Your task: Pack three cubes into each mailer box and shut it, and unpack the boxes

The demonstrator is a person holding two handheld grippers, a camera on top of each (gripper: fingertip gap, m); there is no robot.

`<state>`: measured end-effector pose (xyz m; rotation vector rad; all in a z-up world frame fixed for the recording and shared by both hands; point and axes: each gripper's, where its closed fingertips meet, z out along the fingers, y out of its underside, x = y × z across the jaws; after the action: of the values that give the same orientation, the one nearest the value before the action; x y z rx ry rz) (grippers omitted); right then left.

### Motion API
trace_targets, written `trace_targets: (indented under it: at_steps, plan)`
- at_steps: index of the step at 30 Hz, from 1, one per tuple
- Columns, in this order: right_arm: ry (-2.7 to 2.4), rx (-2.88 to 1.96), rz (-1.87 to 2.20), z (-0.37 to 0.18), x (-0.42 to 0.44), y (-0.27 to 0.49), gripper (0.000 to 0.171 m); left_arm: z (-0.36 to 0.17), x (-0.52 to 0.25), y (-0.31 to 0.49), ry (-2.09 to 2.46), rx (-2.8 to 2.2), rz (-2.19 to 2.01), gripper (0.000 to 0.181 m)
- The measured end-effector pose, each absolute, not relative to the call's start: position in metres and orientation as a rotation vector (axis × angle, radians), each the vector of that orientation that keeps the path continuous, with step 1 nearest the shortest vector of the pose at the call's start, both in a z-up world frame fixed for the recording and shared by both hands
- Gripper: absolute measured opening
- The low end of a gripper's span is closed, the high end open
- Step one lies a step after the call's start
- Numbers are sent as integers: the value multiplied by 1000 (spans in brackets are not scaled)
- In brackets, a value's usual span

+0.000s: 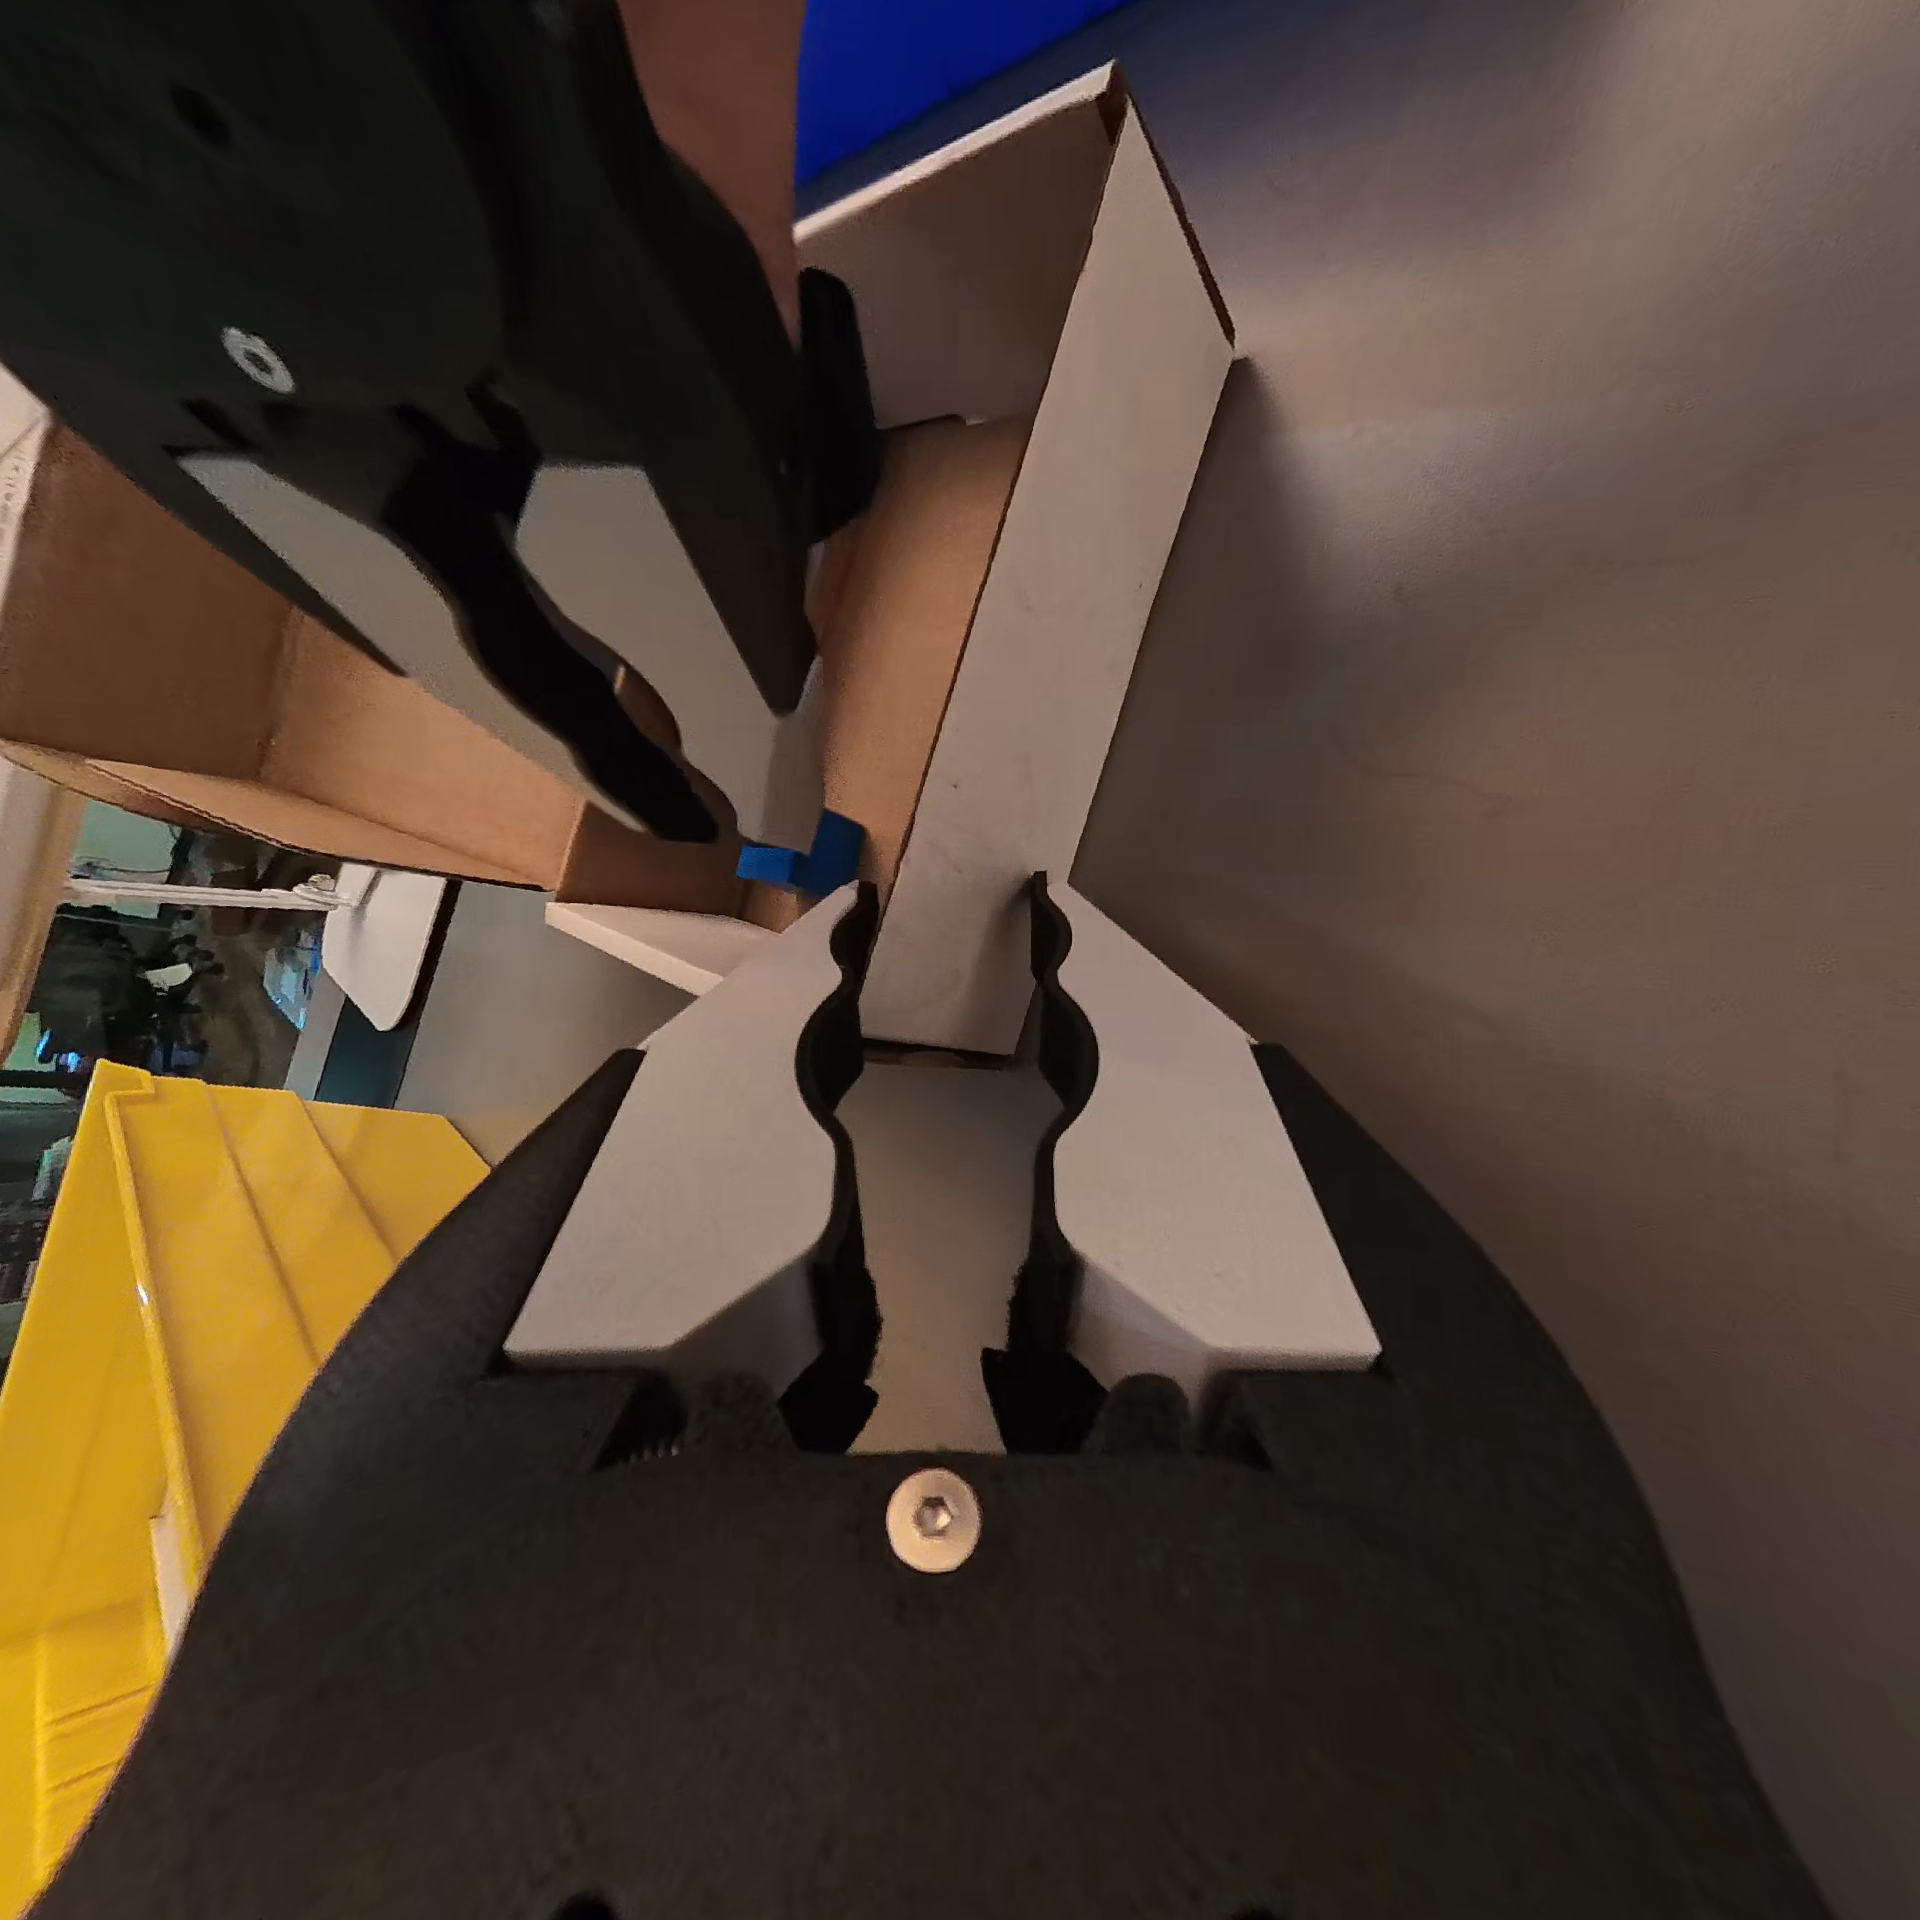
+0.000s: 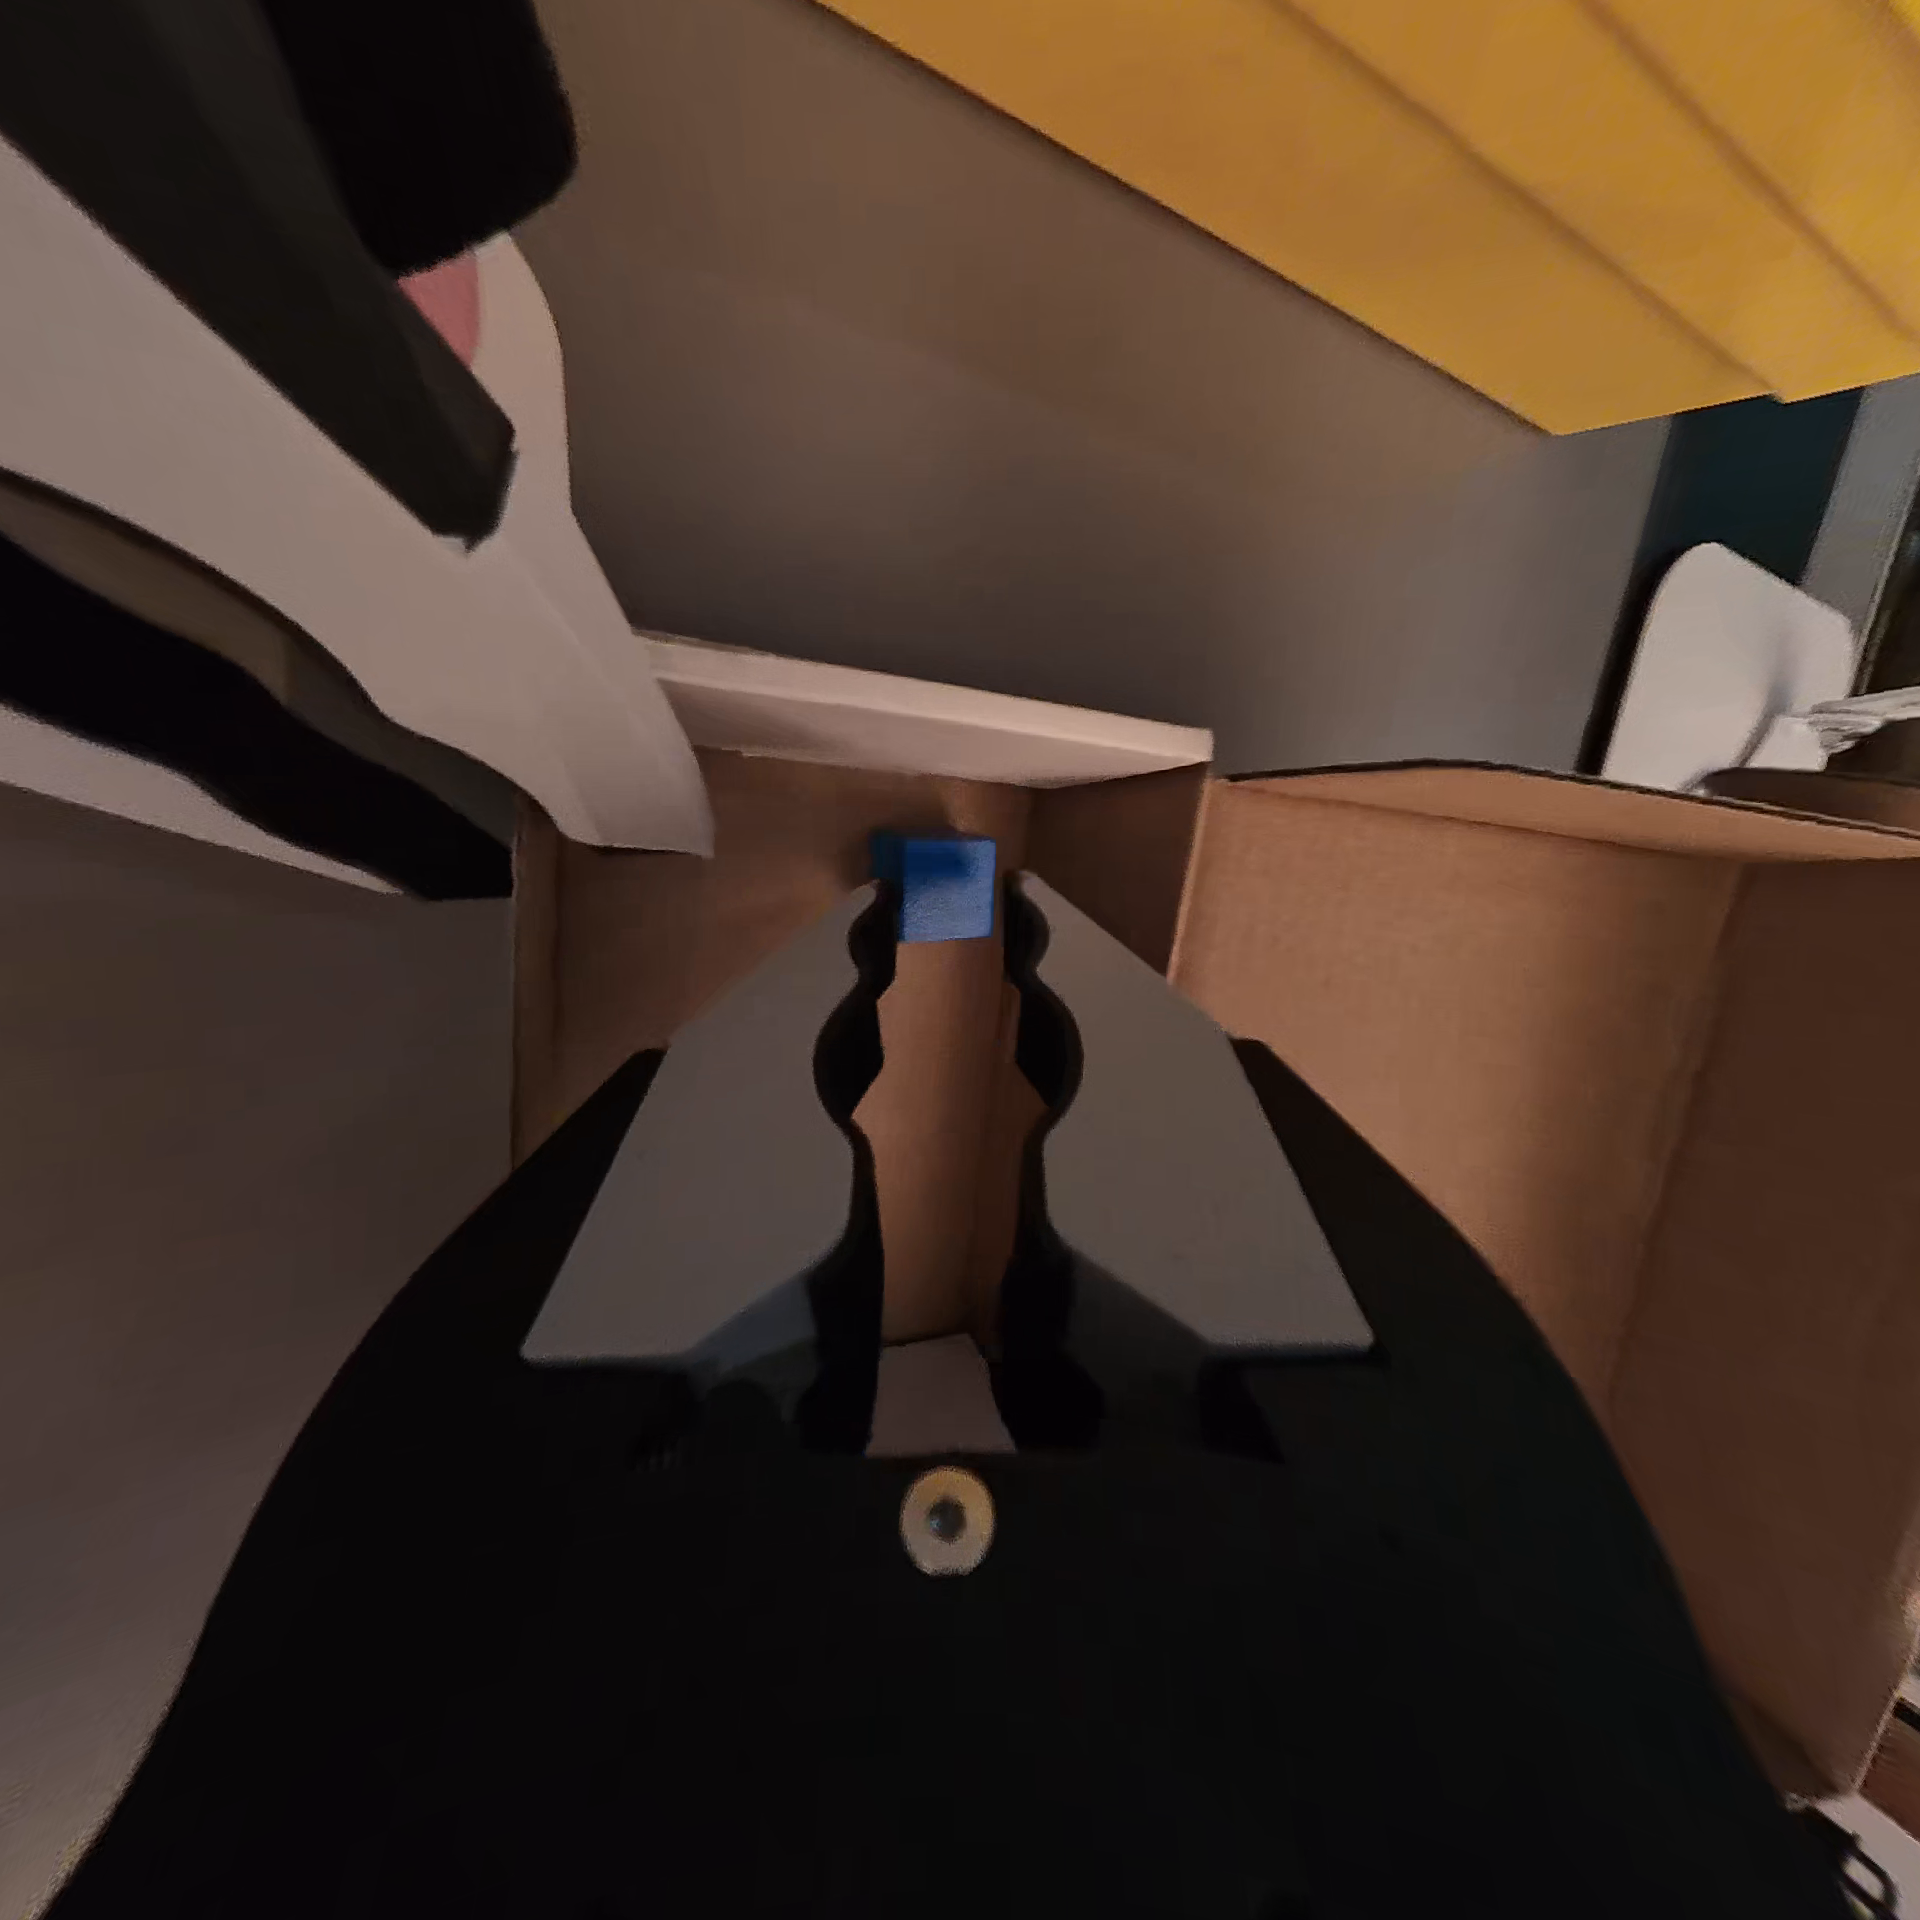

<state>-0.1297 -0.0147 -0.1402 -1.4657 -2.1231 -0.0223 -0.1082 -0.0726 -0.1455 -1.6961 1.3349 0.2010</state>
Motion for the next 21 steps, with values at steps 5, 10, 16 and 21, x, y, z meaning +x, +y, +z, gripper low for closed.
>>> trace_targets:
  at_steps: [5, 10, 16, 21]
  plan:
    - [-2107, -1656, 23, -157, -129, -10, 45, -146, -108, -73, 1340, -1694, 211, 28]
    - [-2086, -1610, 55, -137, -129, -13, 22, -146, -108, -73, 1338, -1694, 209, 28]
    - [-1896, -1557, -107, -29, -55, 3, 22, -146, -108, -73, 1342, -1692, 212, 28]
    - [-1820, -1900, -87, -35, 82, 13, 22, -146, -109, -73, 1353, -1689, 234, 28]
